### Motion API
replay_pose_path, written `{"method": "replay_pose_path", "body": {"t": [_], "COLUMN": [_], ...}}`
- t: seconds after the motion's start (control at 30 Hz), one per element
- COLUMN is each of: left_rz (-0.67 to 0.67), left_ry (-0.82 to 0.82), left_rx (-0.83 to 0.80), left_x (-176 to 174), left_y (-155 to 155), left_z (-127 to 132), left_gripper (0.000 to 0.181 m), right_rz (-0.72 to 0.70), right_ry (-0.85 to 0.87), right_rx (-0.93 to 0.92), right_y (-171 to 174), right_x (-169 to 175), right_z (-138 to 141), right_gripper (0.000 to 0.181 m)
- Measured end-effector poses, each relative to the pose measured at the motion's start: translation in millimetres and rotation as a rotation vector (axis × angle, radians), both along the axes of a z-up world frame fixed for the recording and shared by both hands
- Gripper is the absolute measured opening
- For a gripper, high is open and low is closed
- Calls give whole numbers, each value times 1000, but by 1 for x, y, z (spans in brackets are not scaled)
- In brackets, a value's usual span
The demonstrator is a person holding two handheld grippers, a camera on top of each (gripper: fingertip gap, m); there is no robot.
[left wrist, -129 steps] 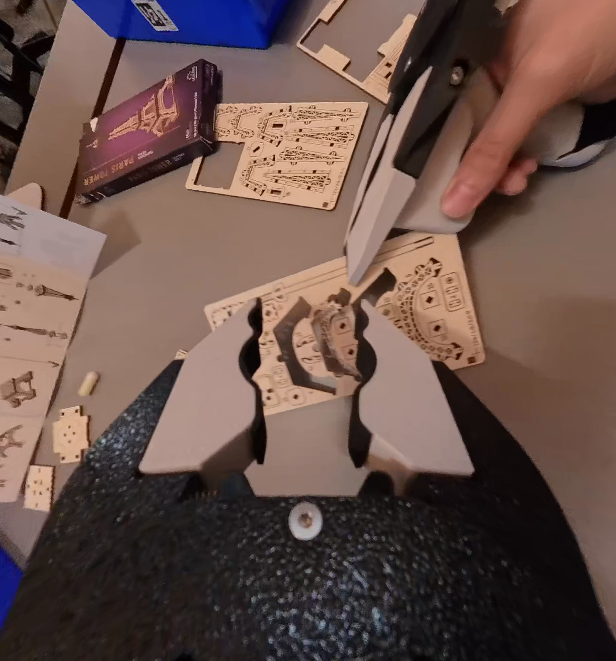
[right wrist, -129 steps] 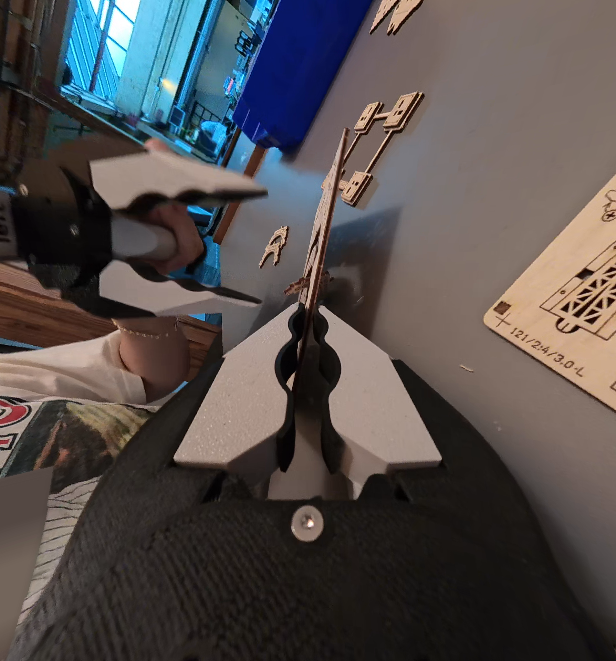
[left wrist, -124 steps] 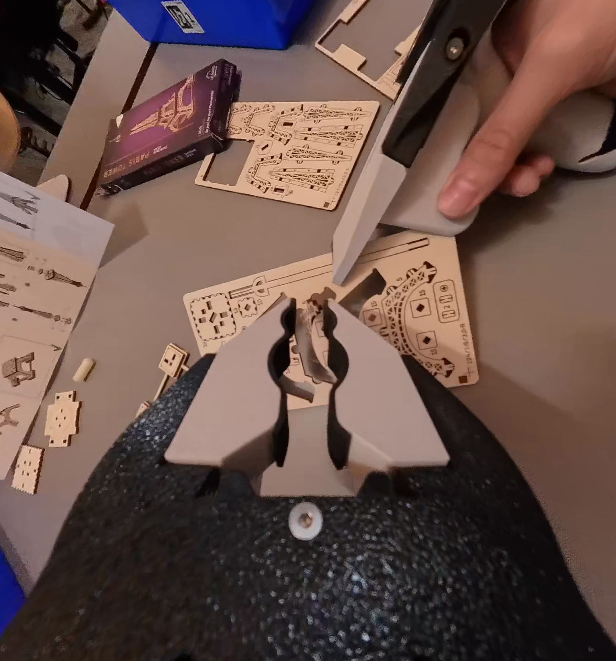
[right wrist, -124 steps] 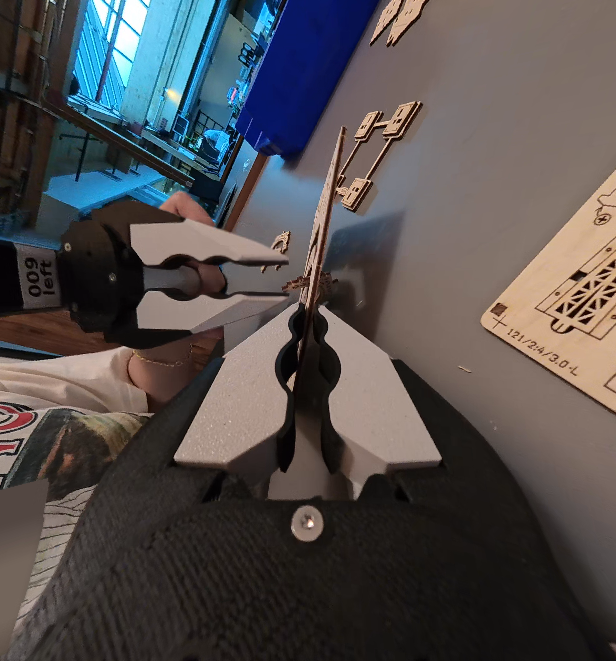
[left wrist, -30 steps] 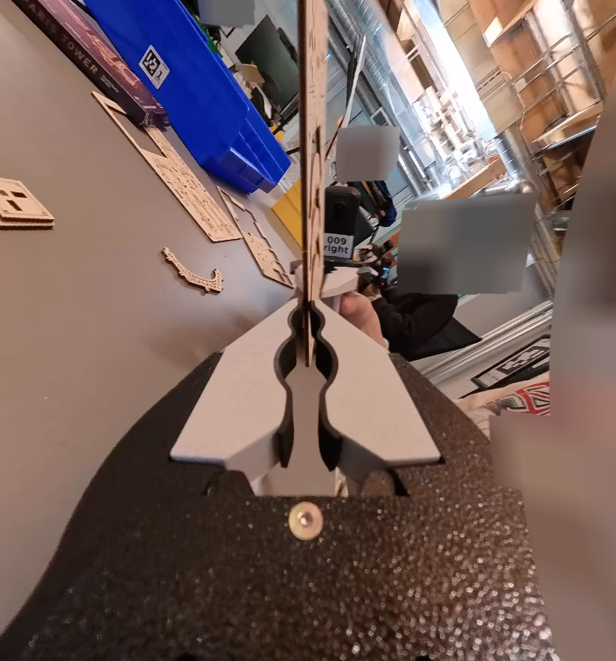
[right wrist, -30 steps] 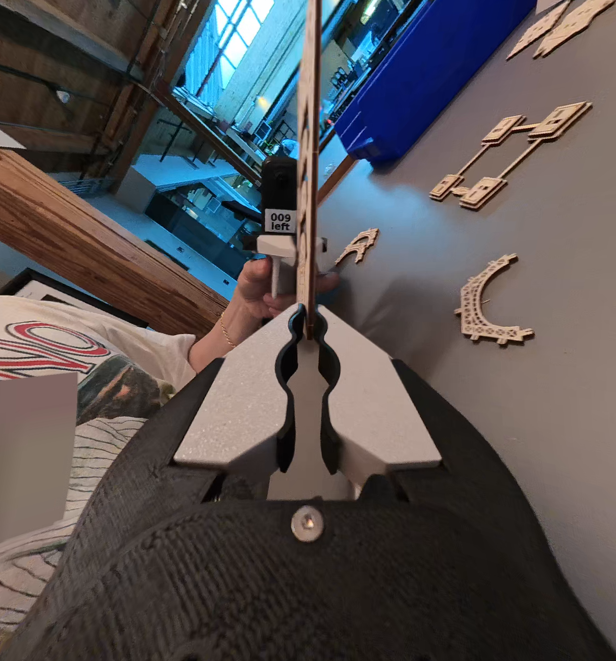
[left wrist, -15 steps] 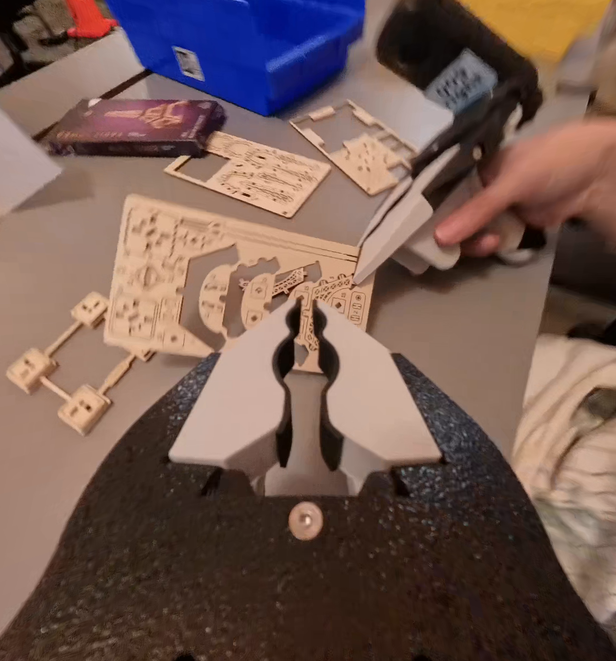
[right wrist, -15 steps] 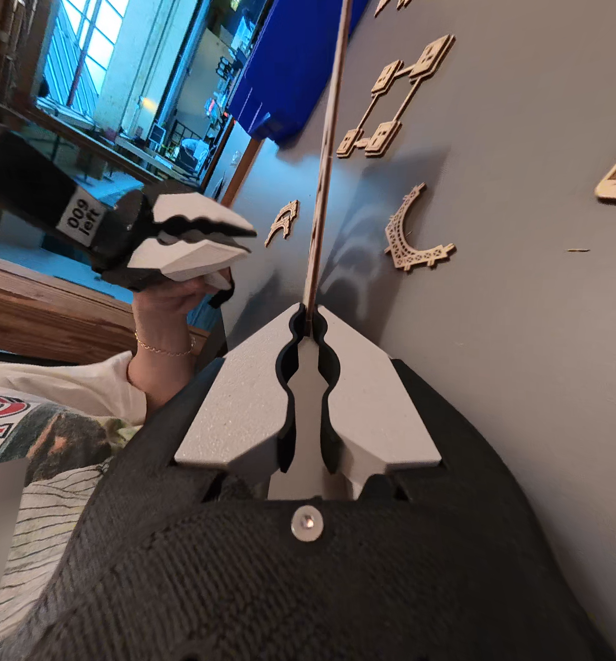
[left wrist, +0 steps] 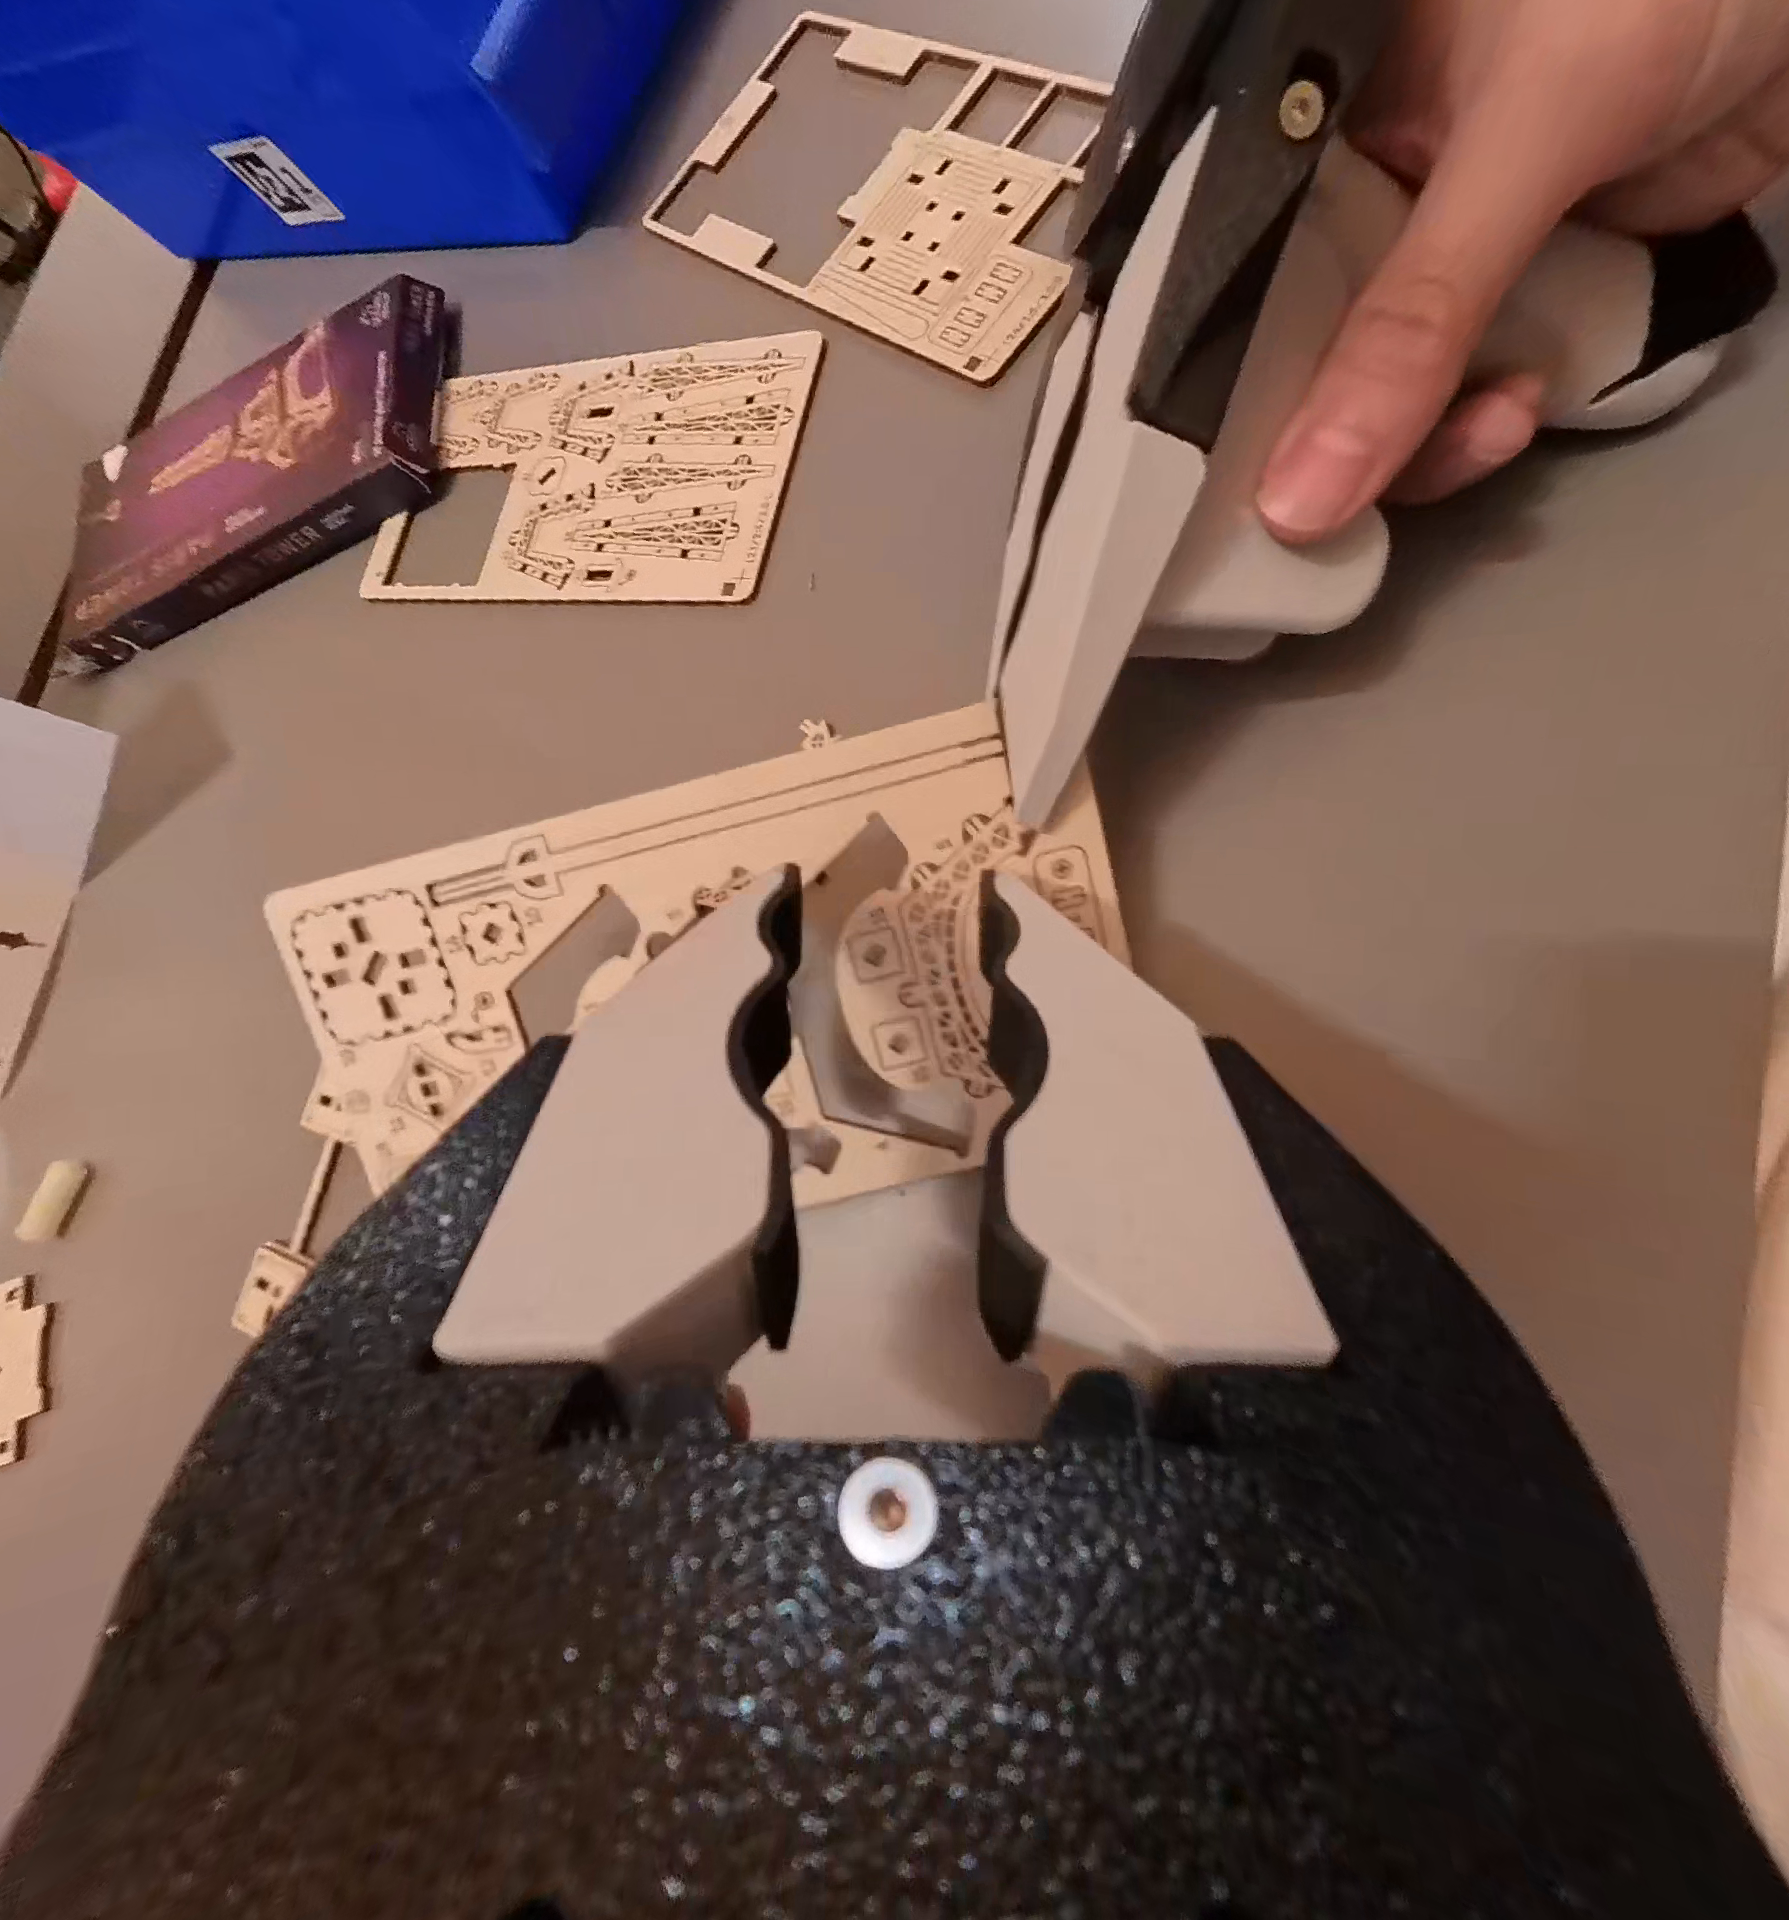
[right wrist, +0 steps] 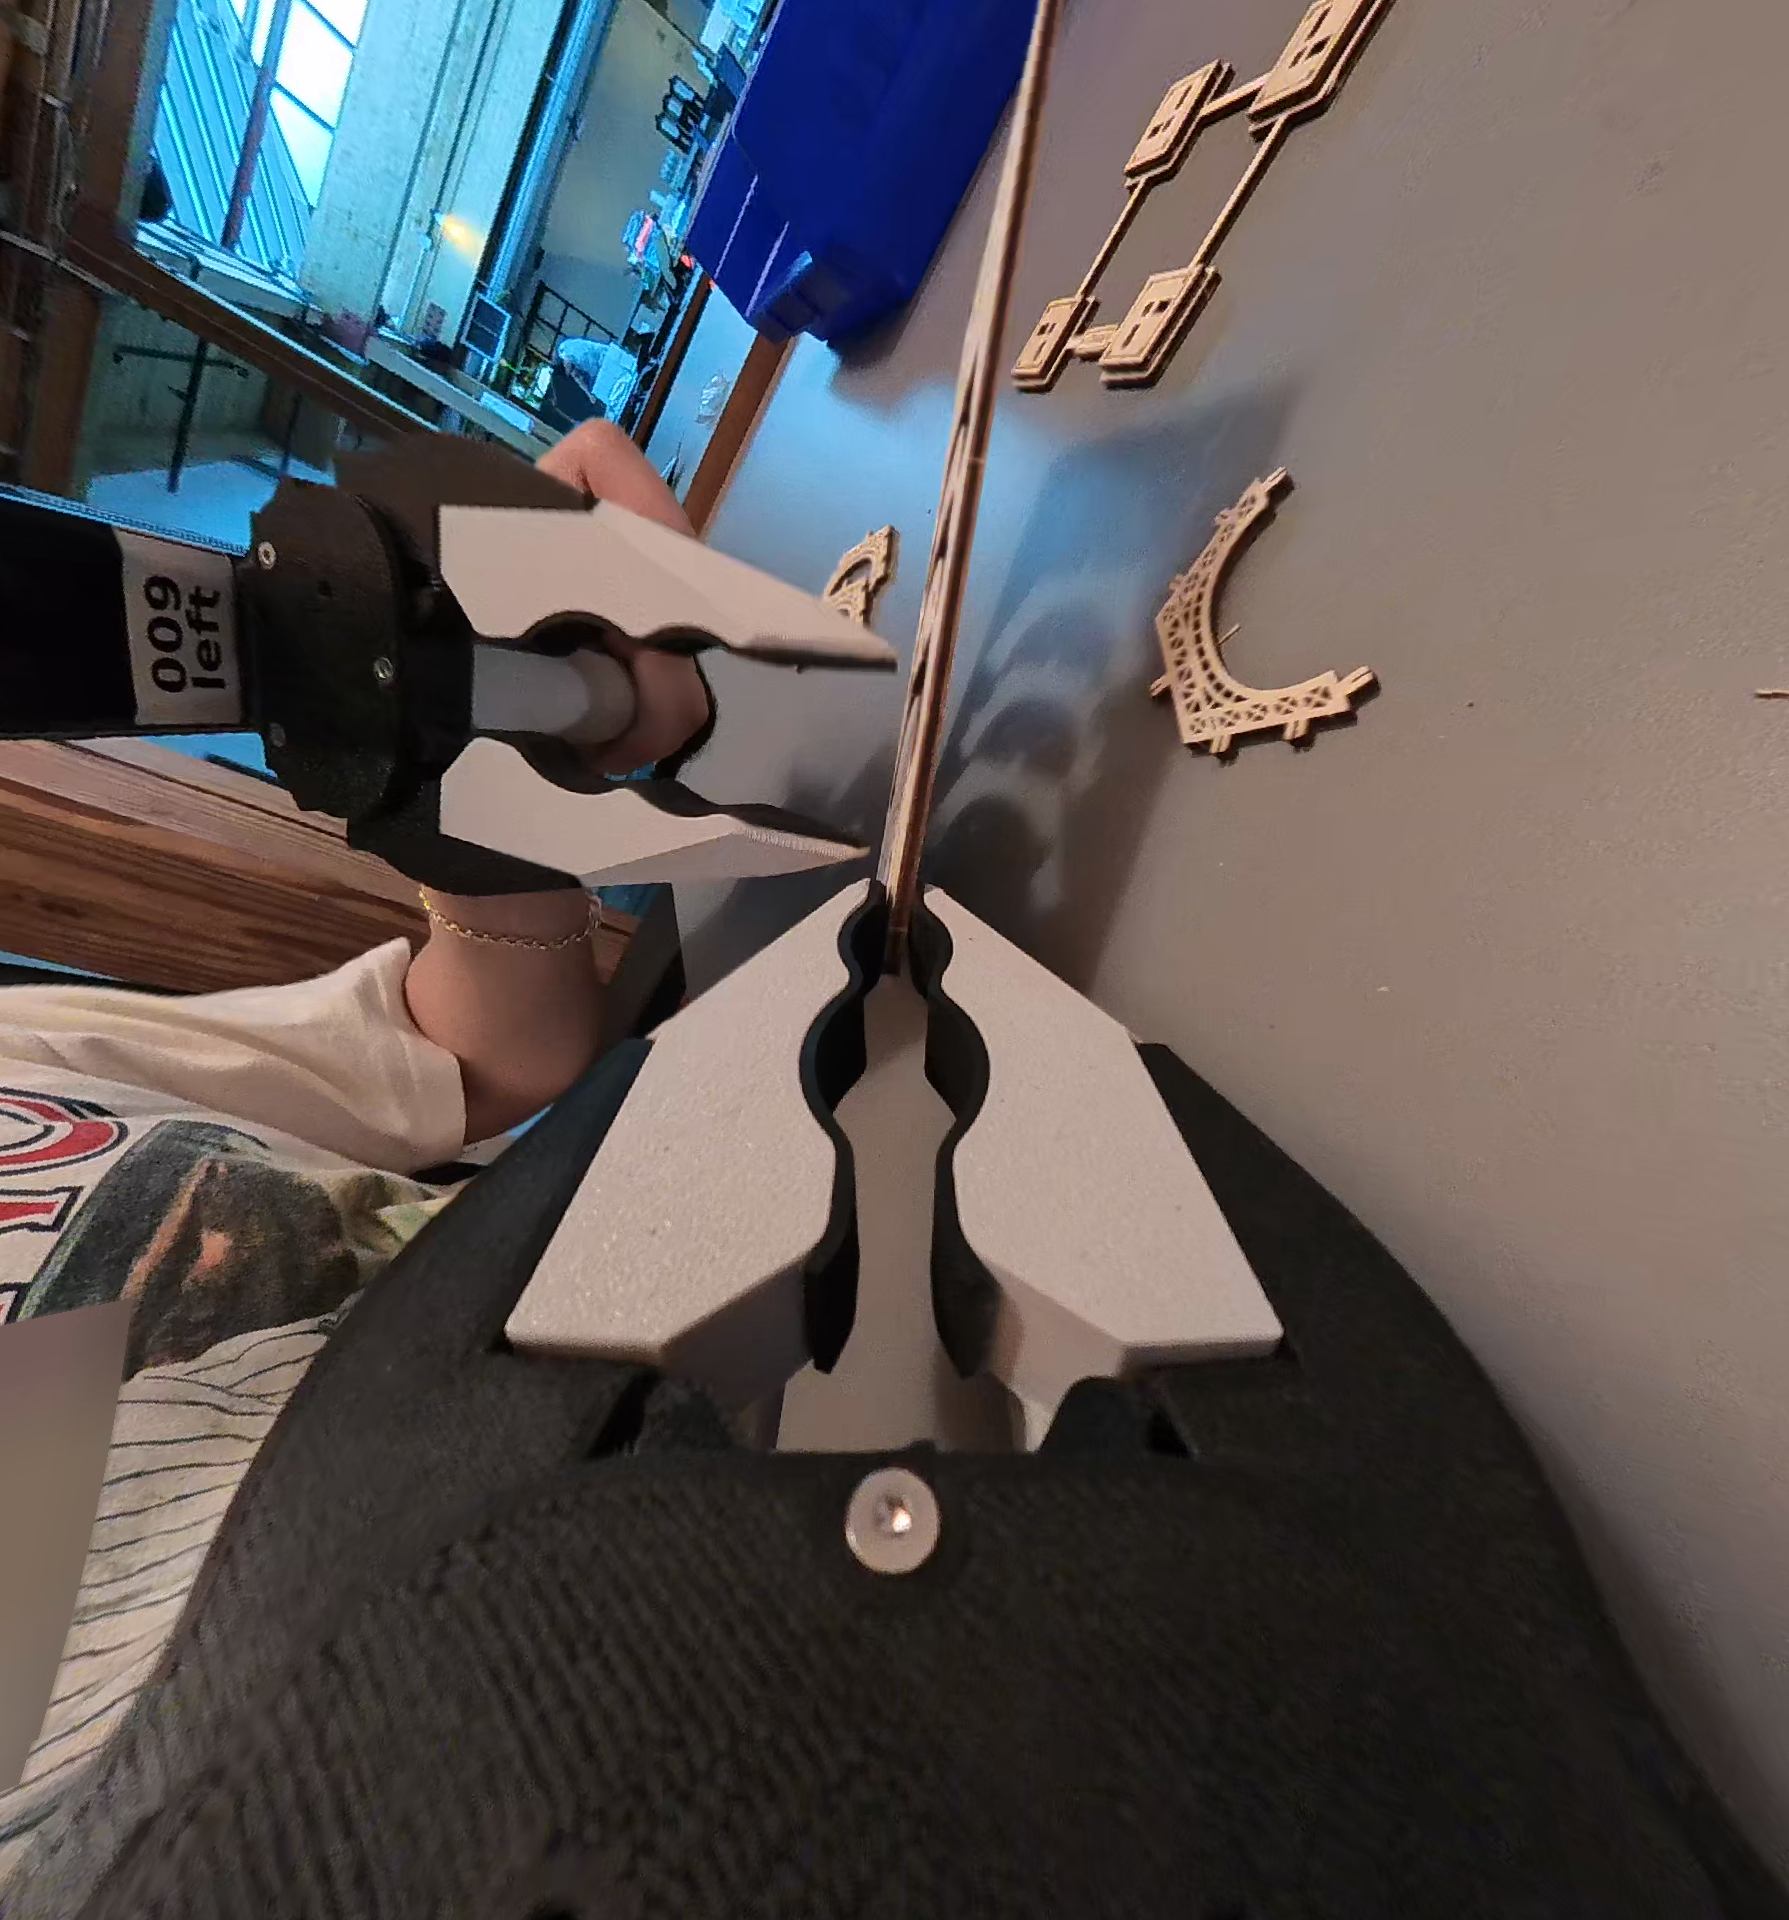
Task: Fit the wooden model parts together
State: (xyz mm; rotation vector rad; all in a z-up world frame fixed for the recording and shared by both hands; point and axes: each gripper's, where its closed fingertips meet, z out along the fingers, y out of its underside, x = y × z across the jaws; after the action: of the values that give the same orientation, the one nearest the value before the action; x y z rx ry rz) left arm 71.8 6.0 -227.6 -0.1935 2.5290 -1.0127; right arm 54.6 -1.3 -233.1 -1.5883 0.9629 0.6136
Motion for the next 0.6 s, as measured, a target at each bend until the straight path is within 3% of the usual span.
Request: {"method": "replay_pose_path", "body": {"t": [0.03,0.33,0.4,0.5,0.6], "left_rz": [0,-99,-132,-189,-232], "left_ry": [-13,-79,-96,-142,-174], "left_rx": [9,105,114,126,148], "left_x": [2,7,5,3,2], "left_y": [0,-4,-5,-8,-11], "left_z": [1,-1,2,5,2], "left_gripper": [35,40,49,34,43], "right_rz": [11,19,21,19,22], "right_ry": [0,4,5,7,7], "right_rx": [1,-7,-3,-2,0], "right_y": [1,2,2,2,2], "right_x": [-1,-3,-3,-2,-3], "right_z": [0,-1,-1,-1,-1], "right_gripper": [2,3,2,2,2]}}
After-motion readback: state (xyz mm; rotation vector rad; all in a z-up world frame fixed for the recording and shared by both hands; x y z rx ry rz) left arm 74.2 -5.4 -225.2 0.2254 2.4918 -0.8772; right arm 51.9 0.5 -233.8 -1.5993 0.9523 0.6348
